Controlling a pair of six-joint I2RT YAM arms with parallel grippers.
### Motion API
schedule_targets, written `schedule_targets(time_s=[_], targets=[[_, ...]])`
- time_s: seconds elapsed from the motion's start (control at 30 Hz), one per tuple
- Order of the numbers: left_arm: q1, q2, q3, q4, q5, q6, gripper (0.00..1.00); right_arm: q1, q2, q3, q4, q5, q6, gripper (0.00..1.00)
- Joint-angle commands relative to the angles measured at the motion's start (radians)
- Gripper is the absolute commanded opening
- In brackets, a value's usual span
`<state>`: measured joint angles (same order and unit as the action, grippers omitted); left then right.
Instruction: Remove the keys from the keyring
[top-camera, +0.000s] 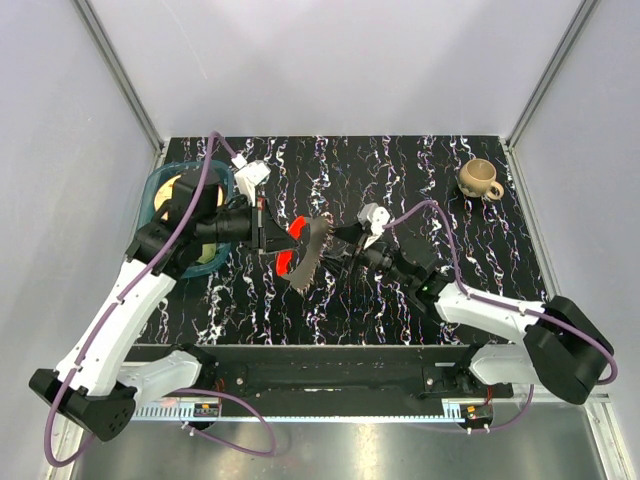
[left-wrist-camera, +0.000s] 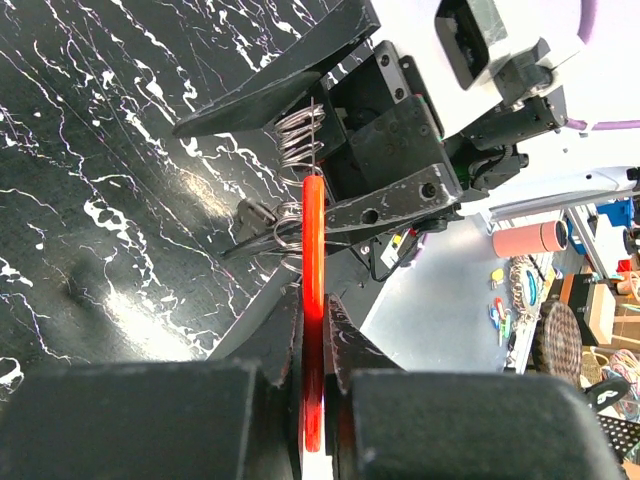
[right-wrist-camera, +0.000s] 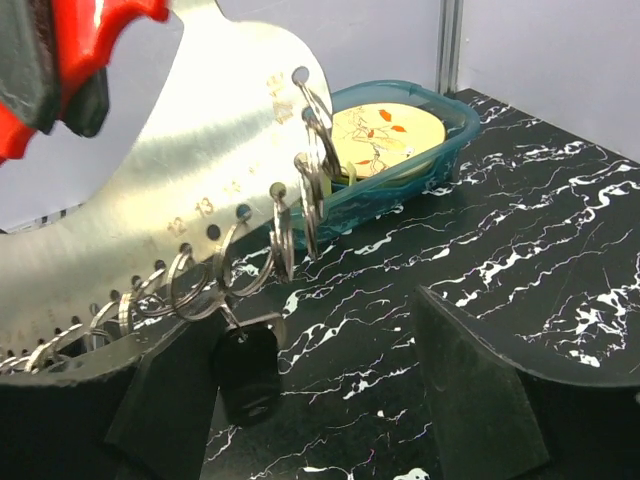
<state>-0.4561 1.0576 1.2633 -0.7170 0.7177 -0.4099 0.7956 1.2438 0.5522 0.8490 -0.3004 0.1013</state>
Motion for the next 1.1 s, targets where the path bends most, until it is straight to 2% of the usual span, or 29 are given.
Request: schedule_targets(time_s=[0.0,0.23,0.3,0.37,0.57,0.67,0.7,0.73,0.8,0.83,0.93,1.03,1.07], targets=[[0.002,-0.051,0.010,0.022,-0.015,-0.017,0.00,0.016,0.035,0.045,0.087,0.001,0.006,0.76],[0.002,-0.039,0.022,-0.015,-0.035,-0.004,0.00,0.024,0.060,0.031,0.096,-0.008,0.011,0.71],[0.002,-0.039,0.028,-0.022,-0.046,-0.001,0.00,0.025,0.068,0.026,0.111,0.000,0.014,0.60],[0.002,-0.036,0.041,-0.028,-0.061,0.000,0.00,0.025,0.080,0.031,0.117,-0.003,0.011,0.43],[0.000,-0.022,0.051,-0.042,-0.081,-0.013,0.00,0.025,0.088,0.041,0.119,-0.006,-0.011,0.39],[0.002,-0.011,0.042,-0.041,-0.099,-0.018,0.00,0.025,0.083,0.028,0.113,0.021,-0.029,0.28],[0.002,-0.010,0.041,-0.041,-0.107,-0.021,0.00,0.025,0.083,0.019,0.110,0.044,-0.037,0.17],[0.002,-0.008,0.042,-0.041,-0.130,-0.024,0.00,0.025,0.080,0.014,0.105,0.059,-0.041,0.12],[0.002,-0.008,0.044,-0.045,-0.159,-0.020,0.00,0.025,0.062,-0.003,0.076,0.101,-0.063,0.01],[0.002,-0.011,0.038,-0.048,-0.203,-0.003,0.00,0.025,0.049,-0.008,0.056,0.109,-0.072,0.00],[0.008,-0.018,-0.007,-0.067,-0.352,0.023,0.00,0.025,-0.013,0.005,-0.086,0.122,-0.098,0.00],[0.020,-0.024,-0.077,-0.049,-0.366,0.008,0.00,0.025,-0.066,0.057,-0.275,0.156,-0.097,0.00],[0.022,-0.030,-0.099,-0.014,-0.365,0.000,0.00,0.025,-0.087,0.067,-0.351,0.164,-0.141,0.00]])
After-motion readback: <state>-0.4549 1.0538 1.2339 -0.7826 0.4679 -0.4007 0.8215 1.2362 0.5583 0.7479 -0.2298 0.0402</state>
